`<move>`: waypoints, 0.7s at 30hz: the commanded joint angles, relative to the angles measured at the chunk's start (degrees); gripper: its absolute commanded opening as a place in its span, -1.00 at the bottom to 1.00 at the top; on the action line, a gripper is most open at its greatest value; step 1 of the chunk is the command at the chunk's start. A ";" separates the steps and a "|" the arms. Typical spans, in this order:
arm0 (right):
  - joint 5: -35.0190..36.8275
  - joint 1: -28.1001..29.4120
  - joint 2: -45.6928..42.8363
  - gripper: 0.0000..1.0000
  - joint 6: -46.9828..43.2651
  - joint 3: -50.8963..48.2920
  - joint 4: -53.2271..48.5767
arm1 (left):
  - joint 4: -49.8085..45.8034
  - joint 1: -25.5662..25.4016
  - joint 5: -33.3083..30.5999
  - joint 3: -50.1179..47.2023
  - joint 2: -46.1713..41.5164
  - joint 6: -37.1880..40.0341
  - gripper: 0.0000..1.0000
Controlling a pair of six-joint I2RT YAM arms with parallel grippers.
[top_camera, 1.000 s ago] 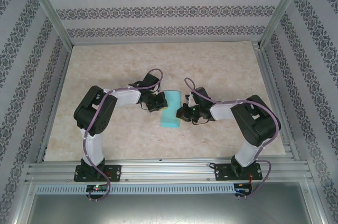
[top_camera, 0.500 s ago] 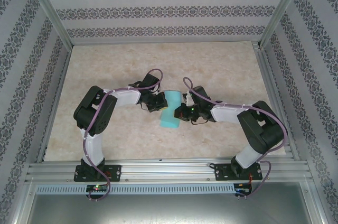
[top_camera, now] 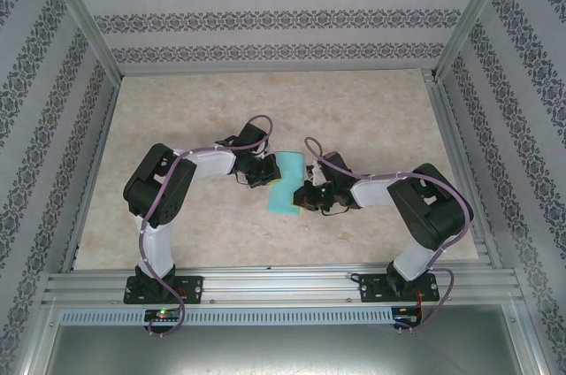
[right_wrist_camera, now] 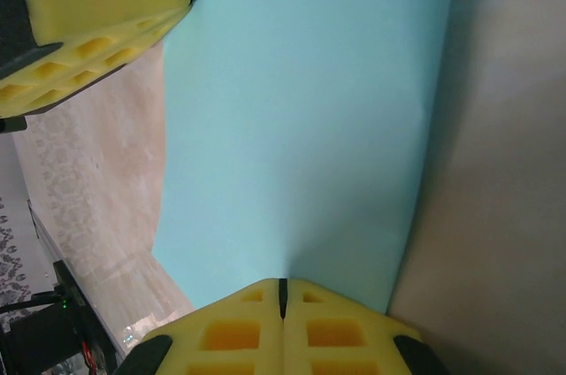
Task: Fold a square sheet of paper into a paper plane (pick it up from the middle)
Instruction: Fold the square sheet of paper in half at the center of the table.
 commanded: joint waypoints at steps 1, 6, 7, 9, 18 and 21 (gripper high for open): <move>0.37 0.79 -2.10 -0.86 -0.38 -1.41 -2.64 | -5.11 -0.68 -3.54 -2.72 2.99 0.60 -1.00; -0.97 1.10 -7.62 -0.87 -0.16 -1.42 -1.87 | -4.86 -0.74 -3.64 -2.79 2.74 0.47 -1.00; -1.28 1.21 -7.64 -0.87 -0.31 -1.68 -1.48 | -4.90 -0.76 -3.64 -2.80 2.71 0.49 -1.00; -2.16 1.40 -6.72 -0.87 -0.23 -2.83 -0.11 | -4.82 -0.73 -3.55 -2.72 2.90 0.37 -1.00; -0.95 1.93 1.04 -0.88 -0.76 -7.10 2.02 | -5.03 -0.68 -3.50 -2.35 3.01 0.67 -1.00; -0.92 2.12 -0.83 -0.88 0.05 -7.88 2.26 | -5.09 -0.67 -3.46 -2.40 2.99 0.67 -1.00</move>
